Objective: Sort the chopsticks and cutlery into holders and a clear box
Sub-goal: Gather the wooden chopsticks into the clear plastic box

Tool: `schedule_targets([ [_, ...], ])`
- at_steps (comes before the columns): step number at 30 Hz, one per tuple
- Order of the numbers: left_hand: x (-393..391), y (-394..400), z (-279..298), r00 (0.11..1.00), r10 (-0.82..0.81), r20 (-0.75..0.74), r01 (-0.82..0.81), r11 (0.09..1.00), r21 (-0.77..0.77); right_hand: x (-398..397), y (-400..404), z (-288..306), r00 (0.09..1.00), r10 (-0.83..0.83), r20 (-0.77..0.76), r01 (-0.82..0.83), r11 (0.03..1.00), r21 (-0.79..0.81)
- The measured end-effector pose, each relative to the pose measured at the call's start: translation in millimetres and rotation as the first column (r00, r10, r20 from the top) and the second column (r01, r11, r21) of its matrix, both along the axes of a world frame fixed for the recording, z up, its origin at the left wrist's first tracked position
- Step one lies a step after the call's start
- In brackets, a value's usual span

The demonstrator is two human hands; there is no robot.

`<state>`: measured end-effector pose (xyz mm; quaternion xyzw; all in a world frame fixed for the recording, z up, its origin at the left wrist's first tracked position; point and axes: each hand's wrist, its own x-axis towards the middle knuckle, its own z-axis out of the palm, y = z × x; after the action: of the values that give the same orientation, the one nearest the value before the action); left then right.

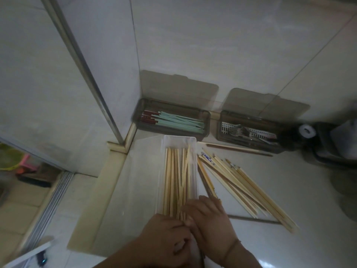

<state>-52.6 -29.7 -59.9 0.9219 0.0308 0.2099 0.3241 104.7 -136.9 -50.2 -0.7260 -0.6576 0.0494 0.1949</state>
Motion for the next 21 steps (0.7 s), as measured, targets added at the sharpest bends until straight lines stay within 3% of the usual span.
schedule_targets([
  [2, 0.9, -1.0, 1.5, 1.000, 0.007, -0.028, -0.007, 1.000, -0.012, 13.4, -1.0, 2.7, 0.983, -0.072, -0.169, 0.093, 0.989, 0.117],
  [4, 0.9, -1.2, 1.7, 0.999, 0.008, -0.043, -0.010, 1.000, -0.027, 40.6, -2.7, -4.3, 0.915, -0.313, -0.255, 0.351, 0.928, 0.124],
  [6, 0.5, -1.4, 1.6, 0.998, 0.007, -0.055, -0.009, 0.999, -0.036, 73.2, -5.6, -18.7, 0.765, -0.603, -0.226, 0.619, 0.785, 0.002],
  [8, 0.9, -1.4, 2.5, 0.998, 0.001, -0.067, -0.004, 0.999, -0.044, 100.3, -8.8, -31.4, 0.673, -0.736, -0.074, 0.724, 0.676, -0.136],
  [10, 1.9, -1.4, 4.1, 0.997, -0.007, -0.073, 0.003, 0.998, -0.058, 114.5, -11.9, -37.9, 0.683, -0.727, 0.067, 0.725, 0.664, -0.187],
  [13, 2.4, -1.5, 6.0, 0.996, -0.013, -0.087, 0.006, 0.997, -0.073, 116.2, -16.0, -40.7, 0.738, -0.656, 0.161, 0.675, 0.724, -0.141],
  [17, 1.8, -1.3, 4.2, 0.995, -0.011, -0.096, 0.003, 0.997, -0.077, 106.3, -16.1, -39.6, 0.762, -0.613, 0.210, 0.636, 0.770, -0.058],
  [21, 2.6, -0.7, 4.3, 0.996, -0.015, -0.093, 0.008, 0.997, -0.076, 102.9, -12.6, -42.0, 0.720, -0.684, 0.119, 0.692, 0.694, -0.197],
])
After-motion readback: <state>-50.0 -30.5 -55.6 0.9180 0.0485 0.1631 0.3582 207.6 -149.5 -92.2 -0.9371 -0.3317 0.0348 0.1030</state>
